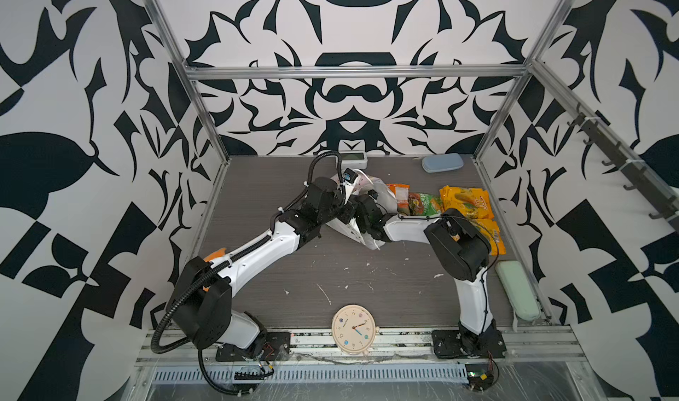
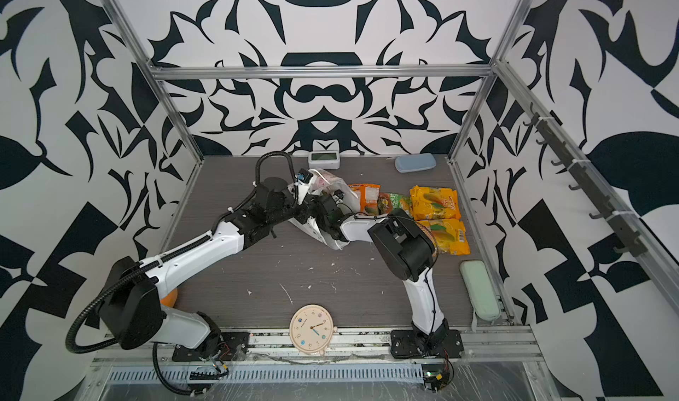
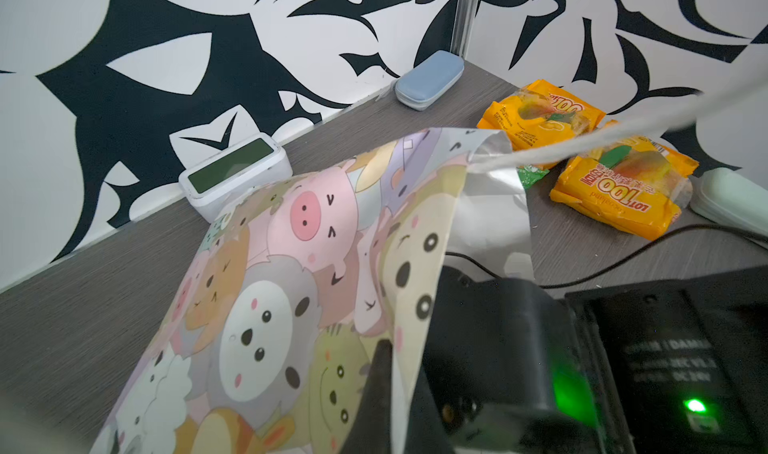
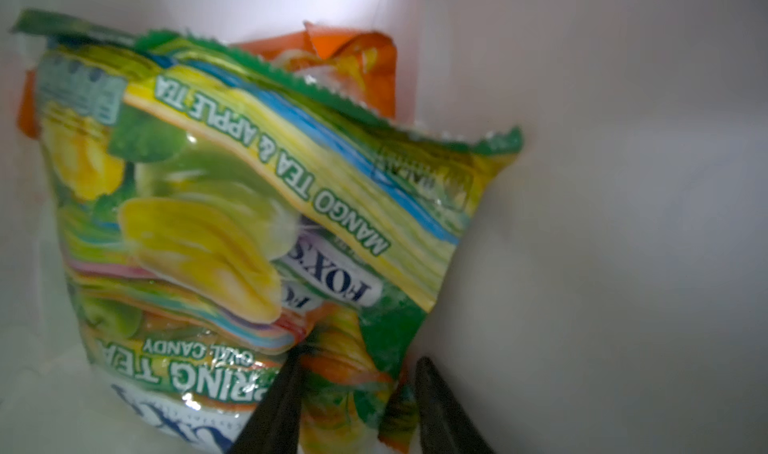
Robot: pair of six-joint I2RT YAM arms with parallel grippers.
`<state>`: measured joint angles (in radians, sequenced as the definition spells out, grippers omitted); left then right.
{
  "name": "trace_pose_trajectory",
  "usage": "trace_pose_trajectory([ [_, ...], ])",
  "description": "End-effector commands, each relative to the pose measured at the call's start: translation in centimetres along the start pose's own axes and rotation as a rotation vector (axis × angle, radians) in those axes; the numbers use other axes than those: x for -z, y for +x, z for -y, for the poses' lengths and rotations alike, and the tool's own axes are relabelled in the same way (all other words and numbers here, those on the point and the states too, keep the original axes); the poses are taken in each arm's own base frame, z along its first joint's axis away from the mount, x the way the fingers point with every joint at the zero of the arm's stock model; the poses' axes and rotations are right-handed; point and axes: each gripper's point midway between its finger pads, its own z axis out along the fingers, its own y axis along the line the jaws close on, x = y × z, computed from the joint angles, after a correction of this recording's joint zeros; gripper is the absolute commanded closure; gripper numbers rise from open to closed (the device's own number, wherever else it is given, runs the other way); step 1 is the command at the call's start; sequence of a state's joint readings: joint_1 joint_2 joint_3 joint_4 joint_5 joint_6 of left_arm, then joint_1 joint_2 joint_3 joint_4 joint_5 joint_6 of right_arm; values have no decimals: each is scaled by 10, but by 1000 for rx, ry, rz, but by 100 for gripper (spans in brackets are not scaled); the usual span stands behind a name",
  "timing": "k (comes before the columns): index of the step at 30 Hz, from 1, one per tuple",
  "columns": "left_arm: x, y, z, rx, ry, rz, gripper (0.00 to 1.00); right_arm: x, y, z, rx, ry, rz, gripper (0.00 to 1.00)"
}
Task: Take the snacks out of the paper bag
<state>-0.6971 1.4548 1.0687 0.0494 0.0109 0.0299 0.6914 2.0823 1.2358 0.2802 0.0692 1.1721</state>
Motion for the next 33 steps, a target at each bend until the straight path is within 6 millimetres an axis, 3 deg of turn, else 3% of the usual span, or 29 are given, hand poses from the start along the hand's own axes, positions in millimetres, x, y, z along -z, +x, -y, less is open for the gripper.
trace_pose_trajectory([
  [1,10,-19,25,-8,98,81,100,3,-30,-34,-28,-57,119,71],
  [8,8,-10,18,-13,61,65,100,6,-38,-50,18,-104,158,100],
  [22,-5,20,-7,-3,-65,-11,100,54,-27,-44,120,-144,112,100],
  [33,-7,24,-12,6,-74,-20,100,95,-23,-11,138,-87,121,100],
])
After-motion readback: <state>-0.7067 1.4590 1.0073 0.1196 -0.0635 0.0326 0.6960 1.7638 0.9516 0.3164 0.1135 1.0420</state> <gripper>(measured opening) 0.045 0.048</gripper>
